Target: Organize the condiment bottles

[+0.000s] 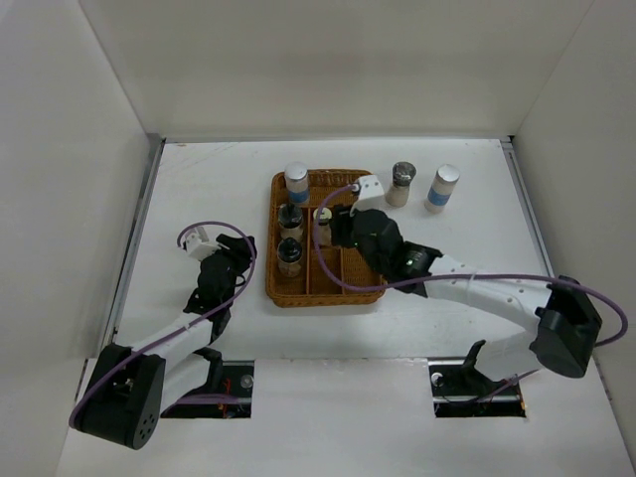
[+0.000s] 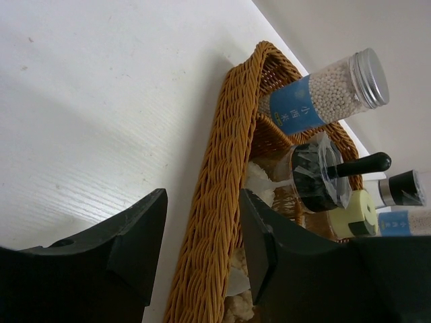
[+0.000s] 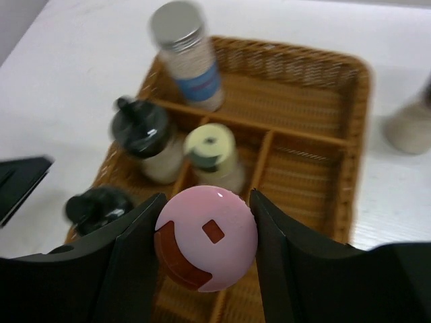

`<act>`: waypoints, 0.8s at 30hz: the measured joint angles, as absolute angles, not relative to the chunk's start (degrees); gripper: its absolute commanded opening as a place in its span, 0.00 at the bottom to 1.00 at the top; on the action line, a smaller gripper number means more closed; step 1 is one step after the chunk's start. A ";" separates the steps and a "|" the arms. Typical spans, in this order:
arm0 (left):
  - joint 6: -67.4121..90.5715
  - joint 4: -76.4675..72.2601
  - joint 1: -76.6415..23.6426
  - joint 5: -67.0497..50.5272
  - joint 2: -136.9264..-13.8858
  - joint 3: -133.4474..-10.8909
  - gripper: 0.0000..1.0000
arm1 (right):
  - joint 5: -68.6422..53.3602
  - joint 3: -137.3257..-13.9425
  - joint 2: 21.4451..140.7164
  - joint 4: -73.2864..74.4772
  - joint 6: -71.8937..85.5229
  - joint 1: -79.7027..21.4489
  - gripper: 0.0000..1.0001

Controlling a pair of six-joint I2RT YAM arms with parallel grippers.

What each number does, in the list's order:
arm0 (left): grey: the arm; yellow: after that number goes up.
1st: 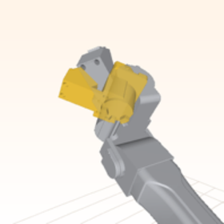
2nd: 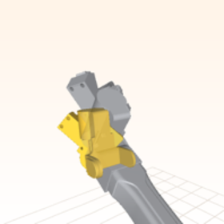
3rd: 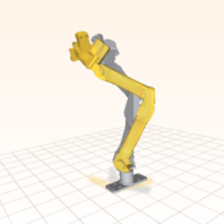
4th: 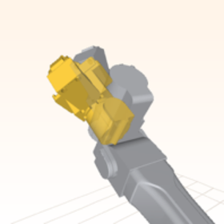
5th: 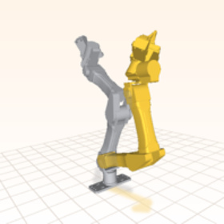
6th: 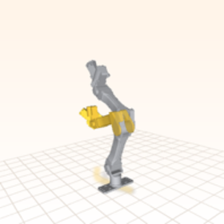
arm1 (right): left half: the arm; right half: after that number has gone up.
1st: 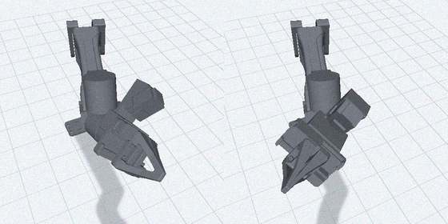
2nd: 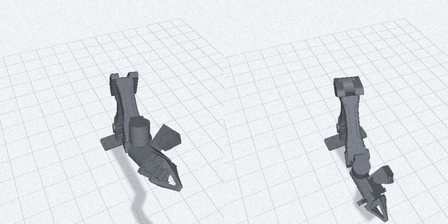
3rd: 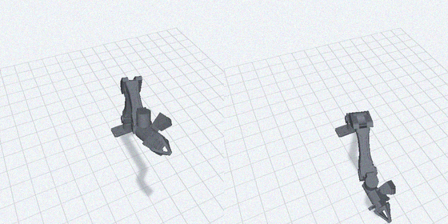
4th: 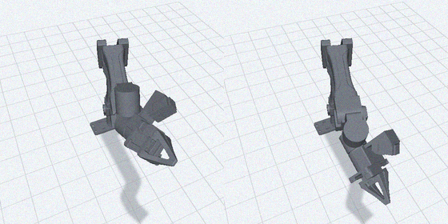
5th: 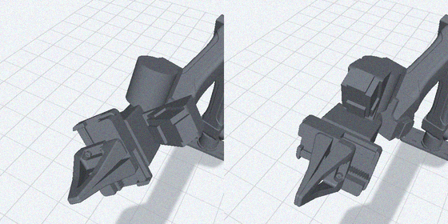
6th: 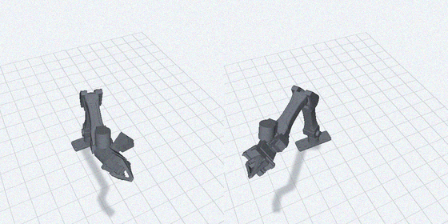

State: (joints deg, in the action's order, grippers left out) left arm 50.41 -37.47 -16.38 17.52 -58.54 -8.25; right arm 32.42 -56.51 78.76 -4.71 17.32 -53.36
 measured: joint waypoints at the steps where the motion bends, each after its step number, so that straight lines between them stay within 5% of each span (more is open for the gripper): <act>1: 50.41 -37.47 -16.32 17.50 -58.54 -8.25 0.45 | 31.81 -57.19 80.01 -4.73 17.34 -54.65 0.46; 11: 50.43 -37.47 -15.79 17.08 -58.54 -8.25 0.45 | 28.42 -57.80 90.32 -4.67 18.63 -58.26 0.47; 17: 50.43 -37.47 -15.77 17.06 -58.57 -8.25 0.45 | 28.36 -57.54 92.31 -4.84 20.14 -58.19 0.78; 24: 50.50 -37.47 -15.77 16.95 -58.67 -8.25 0.45 | 27.94 -57.49 90.94 -5.32 19.97 -57.32 0.84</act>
